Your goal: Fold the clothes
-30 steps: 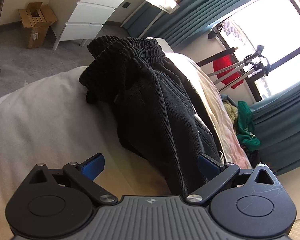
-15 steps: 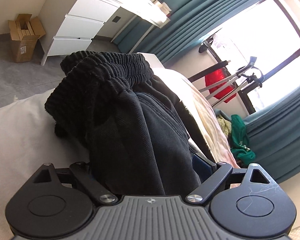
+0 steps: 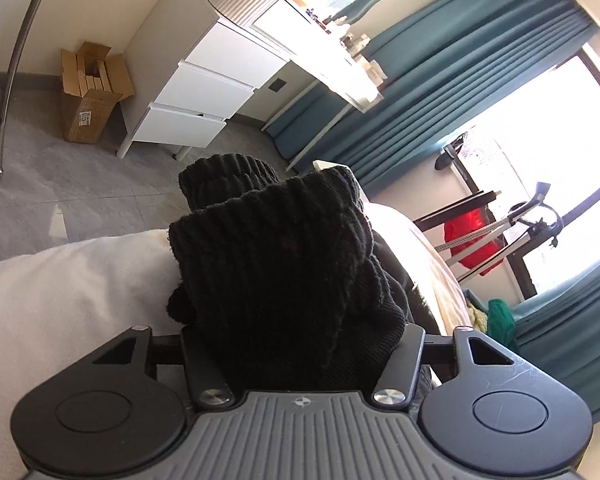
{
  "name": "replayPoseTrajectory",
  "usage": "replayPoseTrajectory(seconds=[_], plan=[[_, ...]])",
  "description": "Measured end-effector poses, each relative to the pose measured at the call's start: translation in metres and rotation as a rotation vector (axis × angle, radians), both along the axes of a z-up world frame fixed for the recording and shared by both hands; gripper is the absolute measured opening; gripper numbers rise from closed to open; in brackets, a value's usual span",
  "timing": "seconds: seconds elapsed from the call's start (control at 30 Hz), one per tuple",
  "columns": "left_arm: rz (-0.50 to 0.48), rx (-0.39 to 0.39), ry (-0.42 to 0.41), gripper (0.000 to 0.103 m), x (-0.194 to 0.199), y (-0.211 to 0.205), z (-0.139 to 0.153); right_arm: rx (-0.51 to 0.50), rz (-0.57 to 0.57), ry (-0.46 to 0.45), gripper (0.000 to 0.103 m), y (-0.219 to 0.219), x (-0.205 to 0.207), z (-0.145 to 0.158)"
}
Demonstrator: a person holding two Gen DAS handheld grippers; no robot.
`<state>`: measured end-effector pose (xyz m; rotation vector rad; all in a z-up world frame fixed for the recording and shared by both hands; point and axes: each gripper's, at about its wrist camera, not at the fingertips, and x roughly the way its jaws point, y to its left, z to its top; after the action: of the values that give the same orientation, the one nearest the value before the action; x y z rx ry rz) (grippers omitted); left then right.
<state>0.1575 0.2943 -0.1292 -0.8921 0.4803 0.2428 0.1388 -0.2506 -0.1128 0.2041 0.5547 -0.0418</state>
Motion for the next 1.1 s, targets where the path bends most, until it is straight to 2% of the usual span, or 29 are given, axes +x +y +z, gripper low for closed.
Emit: replayPoseTrajectory(seconds=[0.07, 0.13, 0.17, 0.23, 0.27, 0.33, 0.43, 0.57, 0.73, 0.87, 1.0, 1.1], plan=[[0.006, 0.013, -0.017, 0.039, 0.000, 0.001, 0.003, -0.014, -0.011, -0.007, 0.083, 0.004, 0.000, -0.002], [0.012, 0.040, -0.024, 0.034, 0.001, -0.002, 0.007, -0.015, -0.035, -0.031, 0.083, 0.005, -0.004, 0.003], [0.014, 0.058, -0.025, 0.031, 0.001, -0.005, 0.010, -0.016, -0.047, -0.043, 0.078, 0.006, -0.005, 0.005], [0.013, 0.096, -0.022, 0.029, 0.001, -0.010, 0.016, 0.001, -0.130, -0.215, 0.080, 0.003, -0.029, 0.020], [0.013, 0.110, -0.020, 0.027, 0.001, -0.012, 0.019, -0.020, -0.134, -0.256, 0.081, 0.004, -0.034, 0.027], [0.012, 0.137, -0.016, 0.026, 0.002, -0.017, 0.024, -0.044, -0.098, -0.170, 0.080, 0.005, -0.023, 0.026], [0.010, 0.178, -0.016, 0.025, 0.001, -0.025, 0.030, 0.012, -0.095, -0.068, 0.080, -0.002, -0.014, 0.007], [0.004, 0.256, -0.017, 0.023, 0.001, -0.038, 0.043, -0.007, -0.060, -0.017, 0.081, -0.001, -0.006, -0.009], [-0.014, 0.423, -0.024, 0.021, -0.004, -0.068, 0.062, 0.011, -0.051, -0.017, 0.081, -0.003, -0.008, -0.013], [-0.011, 0.540, -0.046, 0.020, -0.003, -0.101, 0.090, 0.030, -0.068, -0.001, 0.081, -0.007, -0.010, 0.000], [-0.020, 0.711, -0.099, 0.019, 0.002, -0.157, 0.129, 0.095, -0.104, -0.034, 0.081, -0.028, -0.022, 0.027], [-0.007, 0.802, -0.187, 0.017, 0.005, -0.215, 0.160, 0.162, -0.139, -0.074, 0.081, -0.054, -0.036, 0.048]])
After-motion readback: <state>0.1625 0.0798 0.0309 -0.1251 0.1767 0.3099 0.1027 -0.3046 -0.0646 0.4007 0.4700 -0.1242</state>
